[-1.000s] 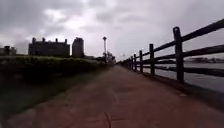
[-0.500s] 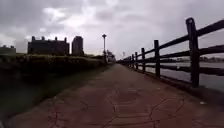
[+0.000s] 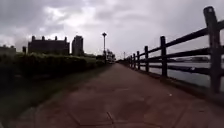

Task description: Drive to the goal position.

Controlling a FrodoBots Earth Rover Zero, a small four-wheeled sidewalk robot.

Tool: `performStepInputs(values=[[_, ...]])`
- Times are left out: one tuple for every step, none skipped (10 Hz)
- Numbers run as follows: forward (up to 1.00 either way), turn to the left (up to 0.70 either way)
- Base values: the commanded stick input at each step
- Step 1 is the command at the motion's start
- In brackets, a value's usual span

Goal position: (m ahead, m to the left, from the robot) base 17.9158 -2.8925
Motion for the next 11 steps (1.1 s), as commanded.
performStepInputs(values=[[1.00, -0.08], [1.00, -0.35], [1.00, -0.16], [1.00, 0.00], [1.00, 0.00], [1.00, 0.00], [1.00, 0.00], [1.00, 0.00], [1.00, 0.00], [1.00, 0.00], [1.00, 0.00]])
